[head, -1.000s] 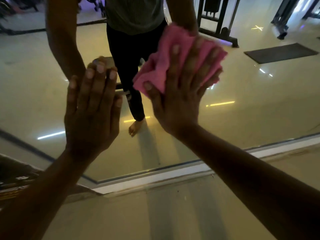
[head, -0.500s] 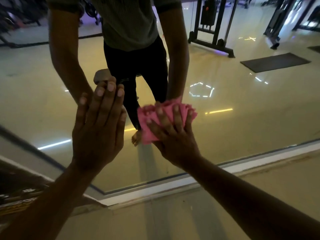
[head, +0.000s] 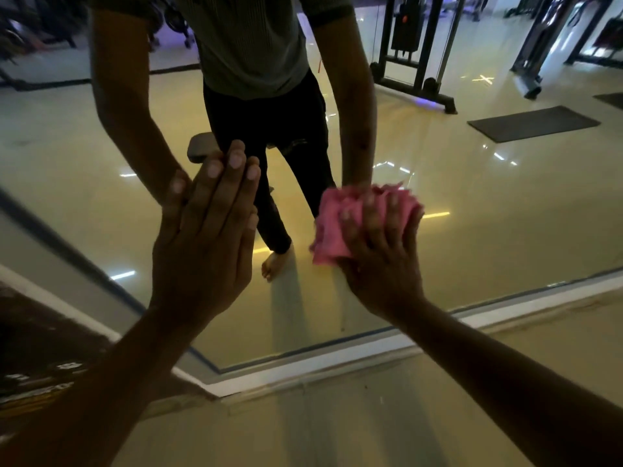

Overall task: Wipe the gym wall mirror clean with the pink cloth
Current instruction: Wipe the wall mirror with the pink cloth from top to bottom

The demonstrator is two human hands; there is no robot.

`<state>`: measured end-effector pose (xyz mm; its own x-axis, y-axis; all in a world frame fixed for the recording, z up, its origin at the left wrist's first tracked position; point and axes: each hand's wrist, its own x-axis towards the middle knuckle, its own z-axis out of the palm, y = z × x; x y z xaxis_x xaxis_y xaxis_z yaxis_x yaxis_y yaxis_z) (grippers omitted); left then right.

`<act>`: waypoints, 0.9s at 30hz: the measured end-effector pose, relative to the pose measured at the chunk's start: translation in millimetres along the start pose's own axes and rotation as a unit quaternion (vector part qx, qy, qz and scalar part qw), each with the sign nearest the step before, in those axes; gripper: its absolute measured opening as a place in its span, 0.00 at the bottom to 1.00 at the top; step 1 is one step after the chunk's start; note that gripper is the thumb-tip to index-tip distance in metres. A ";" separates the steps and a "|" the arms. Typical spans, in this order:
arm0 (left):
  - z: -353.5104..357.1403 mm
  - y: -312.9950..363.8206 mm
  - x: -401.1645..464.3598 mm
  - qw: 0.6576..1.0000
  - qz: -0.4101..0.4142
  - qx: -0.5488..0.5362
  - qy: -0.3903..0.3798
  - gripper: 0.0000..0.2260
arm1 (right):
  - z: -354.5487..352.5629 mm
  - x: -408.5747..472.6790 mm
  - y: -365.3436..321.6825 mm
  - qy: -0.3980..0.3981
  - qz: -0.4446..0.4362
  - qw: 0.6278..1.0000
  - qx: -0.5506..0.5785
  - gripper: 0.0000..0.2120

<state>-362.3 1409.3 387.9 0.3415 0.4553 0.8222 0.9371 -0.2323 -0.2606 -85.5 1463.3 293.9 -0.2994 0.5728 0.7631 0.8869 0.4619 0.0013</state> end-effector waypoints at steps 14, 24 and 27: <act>-13.7 -13.2 -1.0 0.999 -0.032 0.017 0.002 0.30 | -43.4 104.4 -49.4 0.067 0.136 0.988 0.035 0.37; -29.7 -47.4 -20.5 0.999 -0.019 0.034 -0.014 0.29 | -31.6 89.3 -63.2 0.067 0.092 0.993 0.027 0.42; -27.0 -52.5 -26.3 0.999 -0.011 0.045 -0.020 0.30 | -9.1 92.2 -104.6 0.081 0.031 0.994 0.060 0.36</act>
<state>-422.4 1386.3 393.6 0.3209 0.4942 0.8080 0.9468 -0.1443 -0.2877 -202.7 1461.6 370.0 -0.1759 0.4907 0.8534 0.8511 0.5114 -0.1186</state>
